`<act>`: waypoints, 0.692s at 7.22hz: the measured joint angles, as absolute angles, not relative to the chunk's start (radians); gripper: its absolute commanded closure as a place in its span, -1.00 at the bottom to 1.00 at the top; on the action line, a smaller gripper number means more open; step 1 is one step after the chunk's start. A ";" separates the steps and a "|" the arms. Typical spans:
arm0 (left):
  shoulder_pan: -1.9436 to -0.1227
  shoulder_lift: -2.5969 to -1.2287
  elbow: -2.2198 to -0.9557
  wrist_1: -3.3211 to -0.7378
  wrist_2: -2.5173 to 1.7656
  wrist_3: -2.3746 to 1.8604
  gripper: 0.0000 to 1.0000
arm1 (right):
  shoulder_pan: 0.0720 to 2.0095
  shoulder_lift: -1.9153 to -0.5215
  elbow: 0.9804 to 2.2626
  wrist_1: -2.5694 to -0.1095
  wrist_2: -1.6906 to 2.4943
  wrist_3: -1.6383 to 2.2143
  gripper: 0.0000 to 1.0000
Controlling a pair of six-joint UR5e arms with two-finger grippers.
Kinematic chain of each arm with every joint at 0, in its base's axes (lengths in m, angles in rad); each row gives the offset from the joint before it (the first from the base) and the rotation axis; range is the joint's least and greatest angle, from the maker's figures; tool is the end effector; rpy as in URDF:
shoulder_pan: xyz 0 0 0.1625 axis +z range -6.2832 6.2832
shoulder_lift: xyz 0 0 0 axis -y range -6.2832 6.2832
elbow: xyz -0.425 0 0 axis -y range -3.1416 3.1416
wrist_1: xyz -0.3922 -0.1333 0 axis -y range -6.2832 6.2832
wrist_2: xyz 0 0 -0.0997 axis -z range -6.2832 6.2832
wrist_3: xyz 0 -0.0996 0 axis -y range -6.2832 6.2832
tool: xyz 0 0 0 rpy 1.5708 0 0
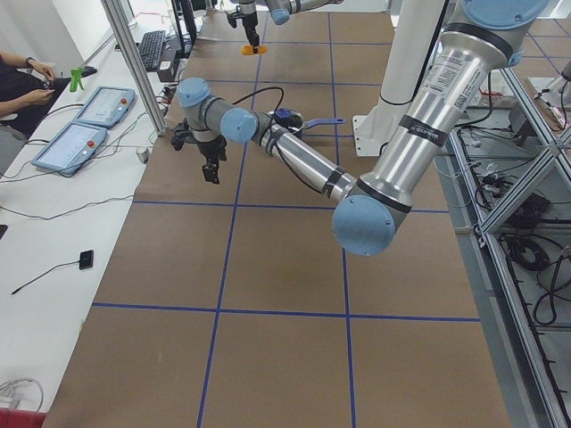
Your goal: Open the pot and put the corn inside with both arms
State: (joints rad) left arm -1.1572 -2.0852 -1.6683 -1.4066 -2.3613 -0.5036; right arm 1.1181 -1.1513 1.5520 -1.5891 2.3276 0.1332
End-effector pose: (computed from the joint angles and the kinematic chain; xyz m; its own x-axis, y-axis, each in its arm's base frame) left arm 0.2041 -0.6206 0.3272 0.6307 0.0960 -0.7700 -0.0661 0.9954 0.0700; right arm -0.2276 -0.6163 0.4276 0.5908 -0.4327 0.6809 0.3303 0.8998 0.2852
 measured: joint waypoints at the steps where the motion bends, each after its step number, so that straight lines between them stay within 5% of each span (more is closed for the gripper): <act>1: -1.101 -2.140 -1.678 -1.388 -2.347 -0.598 -0.99 | 1.118 -1.142 1.554 -1.590 2.335 0.158 0.08; 5: -0.837 -2.343 -1.669 -1.382 -2.199 -0.882 -0.99 | 1.102 -1.085 1.576 -1.628 2.350 0.267 0.08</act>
